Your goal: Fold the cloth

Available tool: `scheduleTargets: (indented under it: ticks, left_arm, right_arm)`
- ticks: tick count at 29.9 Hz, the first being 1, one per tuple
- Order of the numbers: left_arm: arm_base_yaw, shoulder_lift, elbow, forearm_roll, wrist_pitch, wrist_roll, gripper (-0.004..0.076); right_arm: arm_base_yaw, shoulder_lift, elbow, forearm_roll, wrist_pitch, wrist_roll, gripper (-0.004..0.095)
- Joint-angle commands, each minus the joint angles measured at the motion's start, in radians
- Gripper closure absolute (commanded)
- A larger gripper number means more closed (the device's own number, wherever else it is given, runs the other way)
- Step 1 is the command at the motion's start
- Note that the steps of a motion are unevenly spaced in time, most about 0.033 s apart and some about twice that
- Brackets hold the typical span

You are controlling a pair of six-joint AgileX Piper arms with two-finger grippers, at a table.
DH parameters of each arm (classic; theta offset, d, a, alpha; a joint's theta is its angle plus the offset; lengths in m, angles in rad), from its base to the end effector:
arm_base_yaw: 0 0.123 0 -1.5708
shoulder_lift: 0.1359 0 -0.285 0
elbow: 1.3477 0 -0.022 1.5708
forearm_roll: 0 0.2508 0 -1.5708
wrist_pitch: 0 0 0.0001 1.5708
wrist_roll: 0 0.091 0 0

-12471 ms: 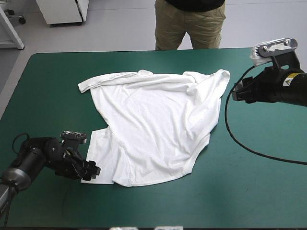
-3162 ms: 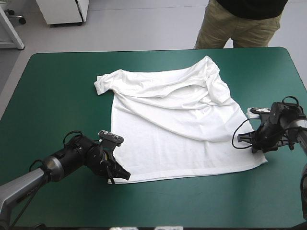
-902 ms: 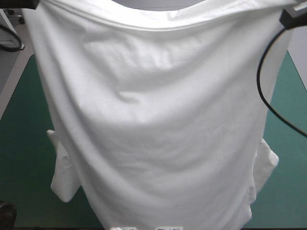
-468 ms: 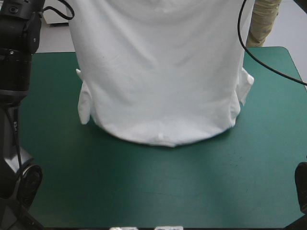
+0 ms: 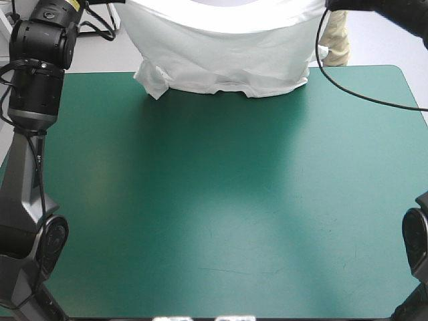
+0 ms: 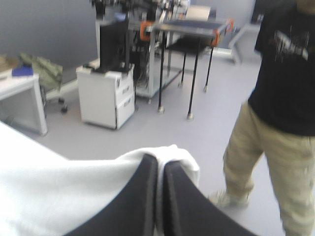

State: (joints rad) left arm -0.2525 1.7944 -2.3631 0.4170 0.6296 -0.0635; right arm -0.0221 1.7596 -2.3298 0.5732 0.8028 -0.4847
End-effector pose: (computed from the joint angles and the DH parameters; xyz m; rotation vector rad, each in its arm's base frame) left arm 0.3674 -0.0723 0.5661 0.2068 1.4936 0.2032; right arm 0.3603 0.0276 0.5588 -0.3396 1.5952 0.2606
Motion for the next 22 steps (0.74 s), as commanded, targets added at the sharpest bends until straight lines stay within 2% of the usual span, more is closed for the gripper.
scheduleTargets:
  ticks: [1, 5, 10, 15, 22]
  left_arm:
    - [0.035, -0.026, 0.041, -0.054, 0.166, -0.053, 0.0732]
    - [0.045, -0.025, 0.205, -0.165, 0.271, 0.034, 0.0732]
    - [0.045, -0.031, 0.398, -0.280, 0.353, 0.110, 0.0732]
    - [0.045, -0.100, 0.615, -0.381, 0.373, 0.207, 0.0732]
    - [0.045, -0.241, 0.849, -0.362, 0.430, 0.224, 0.0733]
  right_arm:
    - [0.000, 0.015, -0.010, -0.080, 0.094, 0.109, 0.0919]
    - [0.000, 0.036, 0.109, -0.185, 0.201, 0.182, 0.0920]
    - [0.000, -0.004, 0.368, -0.159, 0.235, 0.163, 0.0920]
    - [0.000, -0.070, 0.638, -0.159, 0.252, 0.124, 0.0921]
    - [0.000, -0.173, 0.880, -0.189, 0.294, 0.114, 0.0921]
